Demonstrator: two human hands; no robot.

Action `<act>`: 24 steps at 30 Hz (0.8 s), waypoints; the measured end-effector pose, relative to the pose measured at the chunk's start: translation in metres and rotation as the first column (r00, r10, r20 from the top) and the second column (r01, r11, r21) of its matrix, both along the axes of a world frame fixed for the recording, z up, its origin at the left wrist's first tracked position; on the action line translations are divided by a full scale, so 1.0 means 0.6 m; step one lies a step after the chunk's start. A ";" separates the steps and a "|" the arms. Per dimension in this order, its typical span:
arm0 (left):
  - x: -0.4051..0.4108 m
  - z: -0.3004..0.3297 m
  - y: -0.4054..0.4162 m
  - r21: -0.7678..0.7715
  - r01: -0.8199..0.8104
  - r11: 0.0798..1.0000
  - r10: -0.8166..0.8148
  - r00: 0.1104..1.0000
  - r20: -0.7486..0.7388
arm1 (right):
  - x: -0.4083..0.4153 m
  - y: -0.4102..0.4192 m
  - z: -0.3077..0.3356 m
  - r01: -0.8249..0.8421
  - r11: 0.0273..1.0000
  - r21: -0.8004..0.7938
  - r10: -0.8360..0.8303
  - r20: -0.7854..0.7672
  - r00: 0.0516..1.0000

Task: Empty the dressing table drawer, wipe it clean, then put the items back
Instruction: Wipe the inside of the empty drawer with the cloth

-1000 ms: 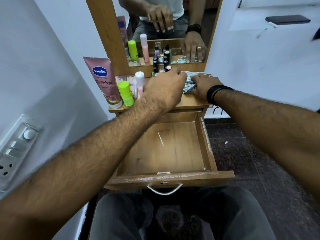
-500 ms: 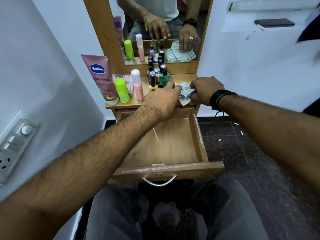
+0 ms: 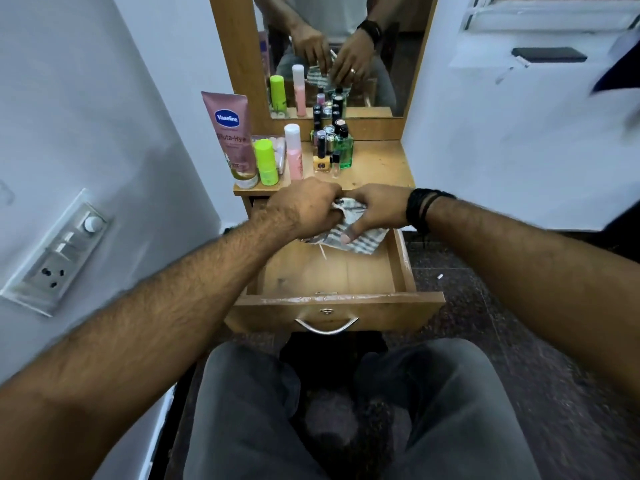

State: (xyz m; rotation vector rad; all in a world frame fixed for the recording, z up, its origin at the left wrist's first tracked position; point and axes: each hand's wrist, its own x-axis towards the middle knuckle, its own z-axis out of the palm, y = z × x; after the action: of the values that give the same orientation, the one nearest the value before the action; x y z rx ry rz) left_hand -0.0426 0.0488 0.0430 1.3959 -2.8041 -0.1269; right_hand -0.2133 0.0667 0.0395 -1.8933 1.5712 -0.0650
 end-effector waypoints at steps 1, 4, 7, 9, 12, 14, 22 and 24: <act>0.013 -0.008 0.001 0.035 -0.009 0.999 0.009 1.000 -0.018 | 0.013 -0.003 -0.014 -0.017 0.999 -0.039 0.015 -0.071 0.997; 0.061 -0.034 0.008 0.125 -0.065 0.990 0.077 0.993 -0.094 | 0.044 -0.012 -0.048 -0.032 0.999 0.000 0.031 -0.296 0.955; 0.116 -0.060 0.021 0.167 -0.150 0.974 0.177 0.972 -0.157 | 0.054 -0.016 -0.073 0.001 0.992 -0.129 -0.049 -0.369 0.928; 0.153 -0.085 0.028 0.176 -0.231 0.957 0.264 0.945 -0.195 | 0.056 -0.016 -0.084 0.013 0.945 -0.328 -0.137 -0.360 0.923; 0.191 -0.128 0.035 0.164 -0.382 0.910 0.410 0.887 -0.213 | 0.067 -0.009 -0.107 -0.098 0.958 -0.269 -0.042 -0.472 0.881; 0.200 -0.154 0.042 0.199 -0.447 0.872 0.484 0.846 -0.224 | 0.080 0.001 -0.133 -0.130 0.986 -0.105 0.050 -0.554 0.831; 0.196 -0.186 0.044 0.256 -0.503 0.826 0.554 0.809 -0.197 | 0.117 -0.006 -0.204 -0.022 0.998 0.055 0.049 -0.533 0.845; 0.197 -0.190 0.044 0.260 -0.518 0.815 0.568 0.801 -0.186 | 0.125 -0.019 -0.223 0.042 0.996 0.084 0.011 -0.549 0.836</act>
State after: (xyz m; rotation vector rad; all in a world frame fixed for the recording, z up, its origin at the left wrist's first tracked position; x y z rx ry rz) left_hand 0.0755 0.0751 -0.0710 2.0047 -2.1215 -0.5445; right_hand -0.1383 0.0552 -0.0944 -1.9234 1.9168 0.5899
